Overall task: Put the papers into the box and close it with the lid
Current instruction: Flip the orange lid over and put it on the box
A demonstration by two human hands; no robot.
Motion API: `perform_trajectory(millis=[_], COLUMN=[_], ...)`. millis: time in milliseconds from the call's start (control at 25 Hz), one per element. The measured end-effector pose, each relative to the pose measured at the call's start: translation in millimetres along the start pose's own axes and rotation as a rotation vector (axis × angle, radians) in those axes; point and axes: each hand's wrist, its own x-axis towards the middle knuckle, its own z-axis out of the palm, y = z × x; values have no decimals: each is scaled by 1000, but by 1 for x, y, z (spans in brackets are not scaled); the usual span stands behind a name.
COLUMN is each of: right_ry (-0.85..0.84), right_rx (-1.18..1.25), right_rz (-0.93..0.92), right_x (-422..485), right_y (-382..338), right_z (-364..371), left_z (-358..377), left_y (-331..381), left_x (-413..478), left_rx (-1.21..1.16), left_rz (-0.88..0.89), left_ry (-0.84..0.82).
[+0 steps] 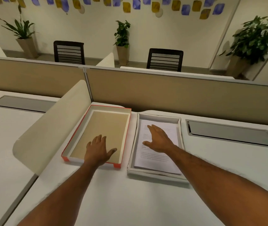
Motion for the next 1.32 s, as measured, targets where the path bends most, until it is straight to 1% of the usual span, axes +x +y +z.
perform_trajectory(millis=[200, 360, 440, 520, 560, 640, 760, 880, 920, 1000, 1080, 1160, 1200, 1320], right_ry=[-56, -117, -137, -109, -96, -124, -182, -164, -145, -116, -101, -105, -110, -127], right_rx=[23, 97, 216, 342, 384, 441, 532, 609, 624, 672, 755, 857, 907, 1011], right_rz=[-72, -69, -25, 51, 93, 174, 283, 318, 320, 324, 292, 248, 236, 214], right_x=[15, 17, 15, 11, 10, 11, 13, 12, 12, 10, 6, 4, 2, 0], right_y=[-64, -92, -101, -109, -111, -113, -114, -113, -113, -112, -110, -106, -104, -94], right_z=[35, 73, 90, 101, 105, 110, 121, 133, 135, 134, 132, 129, 126, 116], left_z=[1, 9, 17, 26, 30, 34, 37, 41, 42, 43, 42, 36, 32, 22], left_y=[-51, -87, -99, -103, -103, -104, -110, -112, -112, -111, -106, -95, -88, -69], left_x=[-12, -22, -30, -39, -40, -40, -35, -34, -34, -36, -38, -36, -34, -27], left_rx=[-14, -41, -65, -120, -168, -289, -464, -589, -617, -708, -913, -1182, -1259, -1325], left_rz=[-90, -179, -231, -296, -337, -446, -619, -699, -706, -708, -676, -582, -534, -488], left_ry=[10, 41, 30, 39, 55, 75, 18, -20, 9, 129, 268, 398, 448, 567])
